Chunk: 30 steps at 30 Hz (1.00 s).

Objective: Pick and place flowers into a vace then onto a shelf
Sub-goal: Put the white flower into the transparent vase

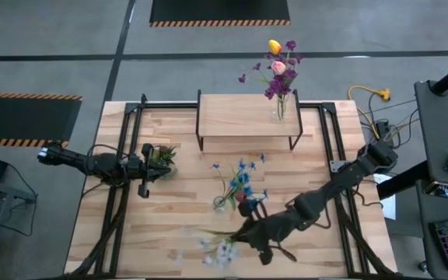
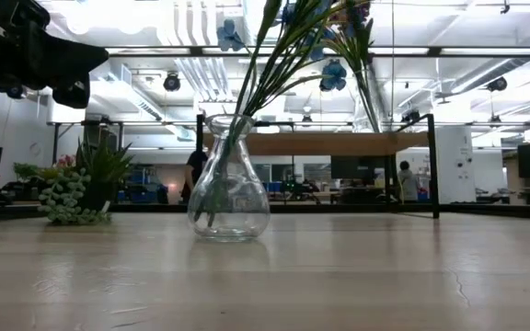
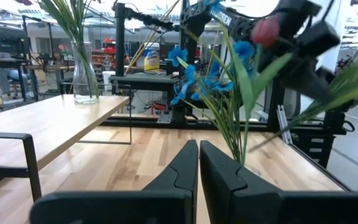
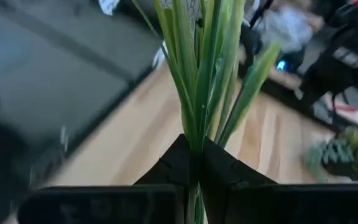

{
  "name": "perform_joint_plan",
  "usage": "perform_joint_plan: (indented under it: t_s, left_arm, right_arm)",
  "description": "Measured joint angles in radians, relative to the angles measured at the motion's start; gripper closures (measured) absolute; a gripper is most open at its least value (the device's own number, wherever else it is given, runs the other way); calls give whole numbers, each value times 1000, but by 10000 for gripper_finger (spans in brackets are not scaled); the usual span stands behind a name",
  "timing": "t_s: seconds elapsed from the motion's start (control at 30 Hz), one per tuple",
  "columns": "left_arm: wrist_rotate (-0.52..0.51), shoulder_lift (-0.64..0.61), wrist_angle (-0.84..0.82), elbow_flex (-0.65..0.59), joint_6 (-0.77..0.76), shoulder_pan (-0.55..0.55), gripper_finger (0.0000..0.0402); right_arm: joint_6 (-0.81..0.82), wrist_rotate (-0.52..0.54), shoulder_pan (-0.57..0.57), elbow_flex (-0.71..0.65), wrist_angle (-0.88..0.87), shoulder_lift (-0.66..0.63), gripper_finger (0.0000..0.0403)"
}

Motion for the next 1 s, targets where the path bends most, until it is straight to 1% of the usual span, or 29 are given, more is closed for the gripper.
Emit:
perform_joint_plan:
  t_s: [0.1,0.23,0.4,0.47,0.53,0.63,0.7,0.83,0.93,1.0]
  left_arm:
    - [0,0,10,0,0,0,402]
    - [0,-1,16,0,0,0,402]
    - [0,0,26,0,0,0,400]
    - [16,0,45,0,0,0,390]
    - [79,5,92,0,-1,0,370]
    - [185,20,175,0,-1,-1,324]
    - [207,39,227,0,0,-2,289]
    - [219,101,342,0,0,-2,229]
    - [265,169,430,0,0,-2,200]
    - [312,221,483,3,0,-3,188]
  right_arm:
    - [57,0,-4,-27,194,7,391]
    - [68,19,-3,-65,421,25,391]
    - [46,63,-3,-107,591,39,391]
    - [44,90,0,-115,630,40,392]
    - [48,125,1,-123,644,40,392]
    - [38,195,0,-126,649,40,392]
    - [27,207,-1,-125,651,40,392]
    - [24,206,1,-114,651,40,392]
    - [24,216,1,-109,652,40,392]
    - [24,259,0,-109,651,40,392]
